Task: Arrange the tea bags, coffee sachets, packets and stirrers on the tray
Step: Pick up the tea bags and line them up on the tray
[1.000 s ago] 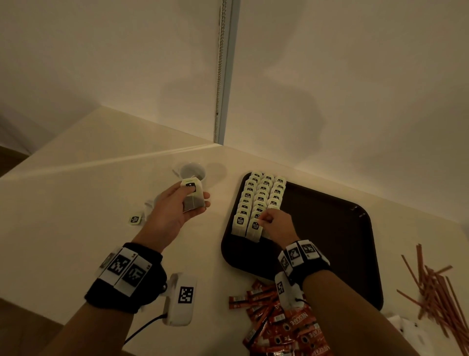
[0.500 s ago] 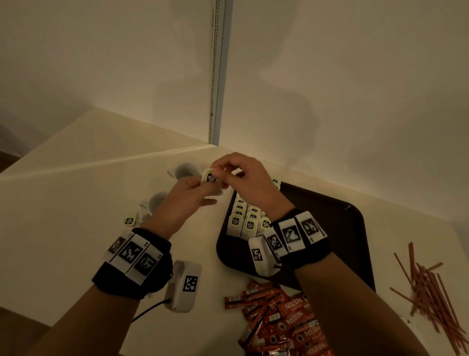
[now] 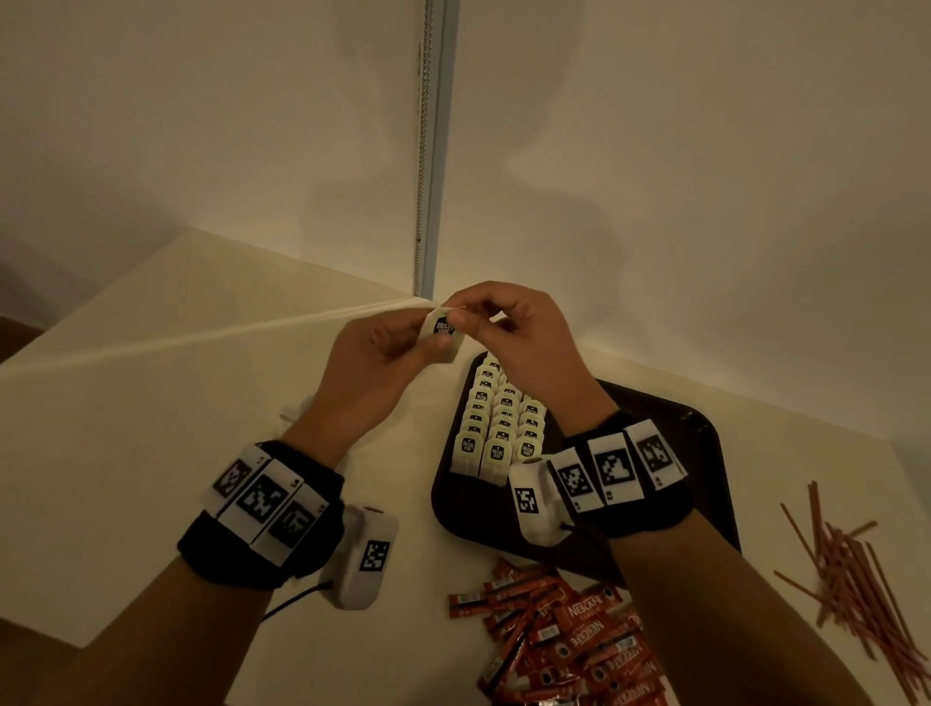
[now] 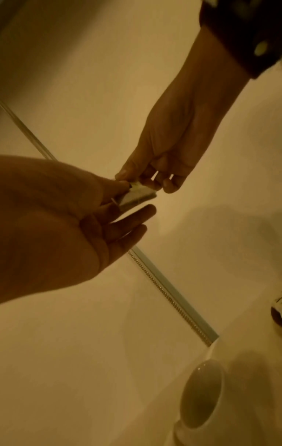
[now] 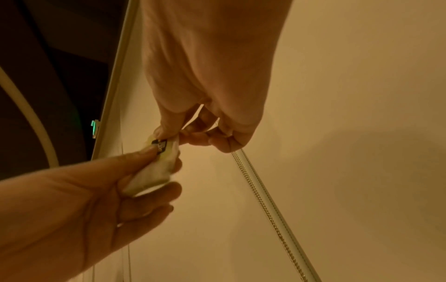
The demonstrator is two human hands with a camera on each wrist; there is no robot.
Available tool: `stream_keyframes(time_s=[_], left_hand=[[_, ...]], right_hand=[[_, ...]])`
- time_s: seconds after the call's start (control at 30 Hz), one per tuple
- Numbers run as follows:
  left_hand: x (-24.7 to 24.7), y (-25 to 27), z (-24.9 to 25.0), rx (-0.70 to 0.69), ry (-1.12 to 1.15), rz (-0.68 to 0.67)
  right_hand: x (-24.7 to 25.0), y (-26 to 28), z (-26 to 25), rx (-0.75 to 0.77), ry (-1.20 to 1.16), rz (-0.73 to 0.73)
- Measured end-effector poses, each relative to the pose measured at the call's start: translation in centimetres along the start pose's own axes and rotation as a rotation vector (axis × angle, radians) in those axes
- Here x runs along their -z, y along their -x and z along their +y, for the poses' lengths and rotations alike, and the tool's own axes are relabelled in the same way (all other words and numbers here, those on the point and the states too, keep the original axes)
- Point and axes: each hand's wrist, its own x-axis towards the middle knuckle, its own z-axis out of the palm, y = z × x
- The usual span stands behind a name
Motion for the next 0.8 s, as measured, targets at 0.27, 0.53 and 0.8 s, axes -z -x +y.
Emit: stream_keyframes(time_s=[0.27, 0.53, 0.8], left_hand=[[-0.5, 0.0, -0.7, -0.029, -0.037, 0.049], [-1.3, 0.1, -0.5, -0.113, -0.042, 0.063], [-1.5, 0.3, -0.6, -0.1, -0.063, 0.076]], right_hand=[[1.0, 0.4, -0.2, -0.002, 0.005, 0.033], [1.1, 0.8, -0.3, 0.007, -0.036, 0.05], [0.9, 0.9, 0.0, -0.009, -0.118, 0.048]])
